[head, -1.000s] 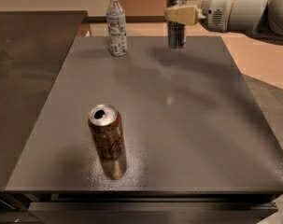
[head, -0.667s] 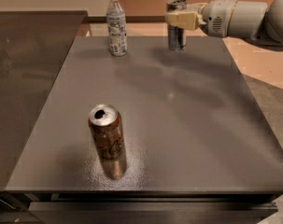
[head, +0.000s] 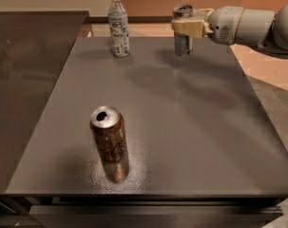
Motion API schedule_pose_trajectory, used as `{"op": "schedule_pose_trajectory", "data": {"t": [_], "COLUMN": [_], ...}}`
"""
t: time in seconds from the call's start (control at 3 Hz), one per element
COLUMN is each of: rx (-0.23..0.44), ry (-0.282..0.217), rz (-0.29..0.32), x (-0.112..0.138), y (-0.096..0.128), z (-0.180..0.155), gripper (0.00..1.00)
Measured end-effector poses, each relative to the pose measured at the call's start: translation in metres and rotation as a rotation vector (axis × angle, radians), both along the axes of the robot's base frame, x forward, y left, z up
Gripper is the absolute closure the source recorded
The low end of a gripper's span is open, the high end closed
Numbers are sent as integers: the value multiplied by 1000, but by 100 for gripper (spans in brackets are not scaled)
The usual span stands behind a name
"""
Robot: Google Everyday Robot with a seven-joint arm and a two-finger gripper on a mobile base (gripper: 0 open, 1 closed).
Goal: Place redbull can upright
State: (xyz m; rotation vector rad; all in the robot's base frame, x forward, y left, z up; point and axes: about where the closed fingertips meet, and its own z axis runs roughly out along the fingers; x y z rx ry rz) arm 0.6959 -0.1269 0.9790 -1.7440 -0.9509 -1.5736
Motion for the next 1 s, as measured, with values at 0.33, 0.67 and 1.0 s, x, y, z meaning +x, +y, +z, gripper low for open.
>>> {"op": "schedule_pose_trajectory", "data": {"t": [0.33,0.67,1.0], "rx": [-5,5,16], "ry": [12,29,41], "rz": [-3,-1,7], "x": [1,1,0], "y": [-4,-5,-3], "z": [-13,-23,-30], "gripper": [100,100,100]}}
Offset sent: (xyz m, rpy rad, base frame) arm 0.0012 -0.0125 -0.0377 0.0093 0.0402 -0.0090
